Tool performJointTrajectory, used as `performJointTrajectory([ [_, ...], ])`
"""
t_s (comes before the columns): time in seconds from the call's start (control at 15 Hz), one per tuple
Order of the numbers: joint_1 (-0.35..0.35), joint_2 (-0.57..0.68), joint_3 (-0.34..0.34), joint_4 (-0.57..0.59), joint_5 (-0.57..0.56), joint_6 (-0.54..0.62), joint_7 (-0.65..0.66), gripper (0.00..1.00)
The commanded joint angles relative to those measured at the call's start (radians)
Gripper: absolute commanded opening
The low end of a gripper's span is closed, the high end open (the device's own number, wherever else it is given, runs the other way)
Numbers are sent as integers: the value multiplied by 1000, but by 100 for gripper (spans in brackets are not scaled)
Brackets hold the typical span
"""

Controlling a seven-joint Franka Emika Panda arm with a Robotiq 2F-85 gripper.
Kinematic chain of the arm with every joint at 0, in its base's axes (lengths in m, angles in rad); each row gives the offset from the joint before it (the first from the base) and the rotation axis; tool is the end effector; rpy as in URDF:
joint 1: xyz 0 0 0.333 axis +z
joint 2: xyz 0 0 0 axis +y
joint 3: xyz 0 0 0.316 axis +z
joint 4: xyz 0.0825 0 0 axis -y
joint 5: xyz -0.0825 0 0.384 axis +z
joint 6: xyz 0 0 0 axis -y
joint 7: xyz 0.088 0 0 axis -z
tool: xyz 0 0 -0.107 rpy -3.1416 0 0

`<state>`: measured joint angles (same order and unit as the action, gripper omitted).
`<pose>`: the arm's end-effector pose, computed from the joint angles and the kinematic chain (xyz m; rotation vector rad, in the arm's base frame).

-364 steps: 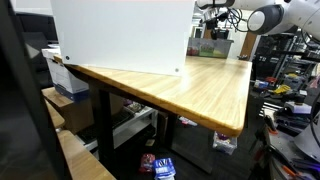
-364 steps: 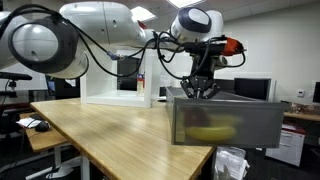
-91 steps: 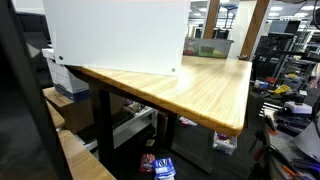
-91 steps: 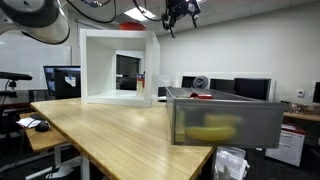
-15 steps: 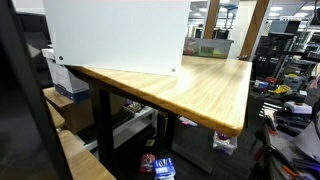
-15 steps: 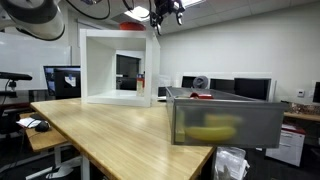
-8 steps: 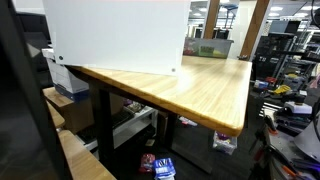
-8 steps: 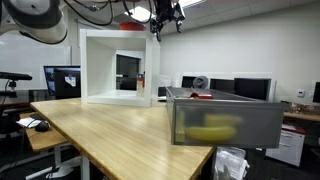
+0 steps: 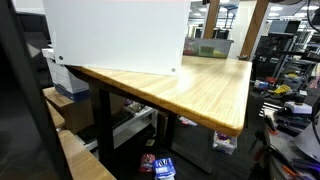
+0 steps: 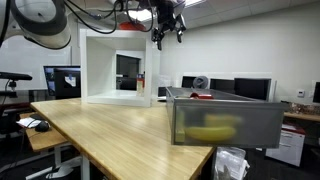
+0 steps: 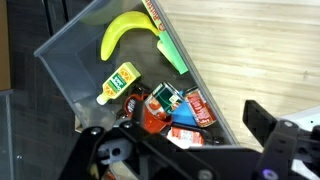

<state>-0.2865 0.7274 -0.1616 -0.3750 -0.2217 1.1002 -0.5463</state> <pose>0.6093 -0.2571 0.6625 2.8602 0.0530 -0.1890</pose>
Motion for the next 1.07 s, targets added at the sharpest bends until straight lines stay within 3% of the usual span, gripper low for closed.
performJointTrajectory([
  [0.0, 1, 17, -8, 4, -23, -24, -9, 100],
  [0.13, -5, 57, -11, 69, -19, -38, -39, 100],
  [0.2, 4, 0, -5, -33, -25, -7, -68, 100],
  [0.27, 8, -4, -7, -38, -32, -5, -93, 100],
  [0.33, 1, 12, -1, -19, -7, 3, -20, 100],
  [1.0, 1, 18, 0, -11, -7, 1, -26, 100],
])
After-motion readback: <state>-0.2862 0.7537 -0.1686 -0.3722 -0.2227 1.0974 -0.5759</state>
